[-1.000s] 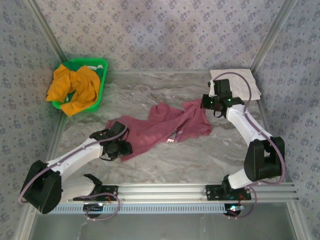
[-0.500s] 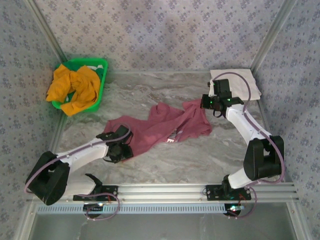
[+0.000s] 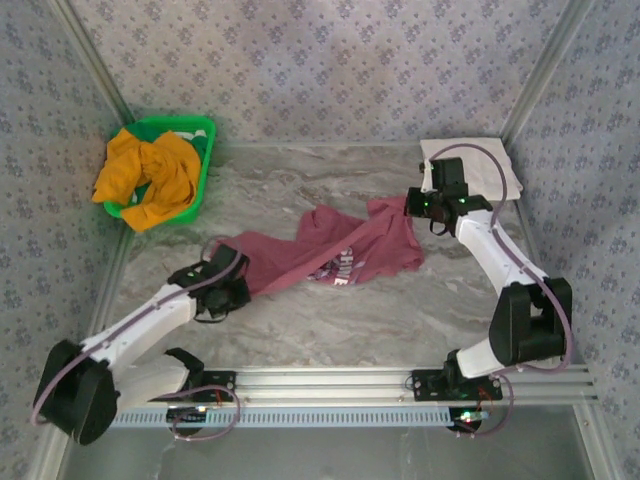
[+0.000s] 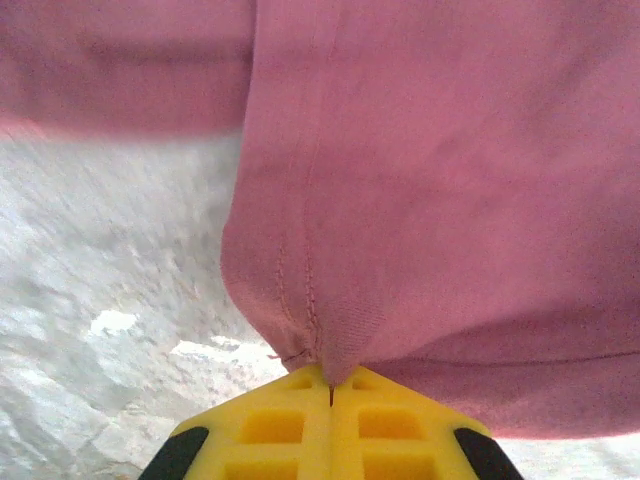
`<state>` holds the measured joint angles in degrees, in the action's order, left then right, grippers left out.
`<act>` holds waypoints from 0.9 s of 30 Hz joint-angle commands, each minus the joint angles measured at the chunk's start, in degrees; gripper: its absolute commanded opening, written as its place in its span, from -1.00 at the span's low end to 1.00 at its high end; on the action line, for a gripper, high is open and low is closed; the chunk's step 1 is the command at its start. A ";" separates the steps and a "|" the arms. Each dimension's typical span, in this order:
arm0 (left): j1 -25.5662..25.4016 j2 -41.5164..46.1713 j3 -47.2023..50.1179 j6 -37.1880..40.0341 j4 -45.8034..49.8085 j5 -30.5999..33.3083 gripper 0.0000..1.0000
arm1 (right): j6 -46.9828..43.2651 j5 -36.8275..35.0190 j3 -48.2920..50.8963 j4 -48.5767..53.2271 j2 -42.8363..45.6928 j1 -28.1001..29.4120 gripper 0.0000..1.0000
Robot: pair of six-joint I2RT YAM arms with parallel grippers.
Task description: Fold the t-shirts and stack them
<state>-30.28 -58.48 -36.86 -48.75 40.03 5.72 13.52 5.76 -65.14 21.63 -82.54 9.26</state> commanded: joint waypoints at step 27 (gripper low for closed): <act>2.18 11.67 -57.49 43.65 1.31 1.18 -1.00 | -9.23 -1.50 -22.49 7.13 40.17 2.07 -1.00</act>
<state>-28.38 -43.62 -92.23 -11.09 42.72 0.10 4.01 6.48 -84.62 27.09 -37.52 11.03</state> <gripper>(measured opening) 0.042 0.066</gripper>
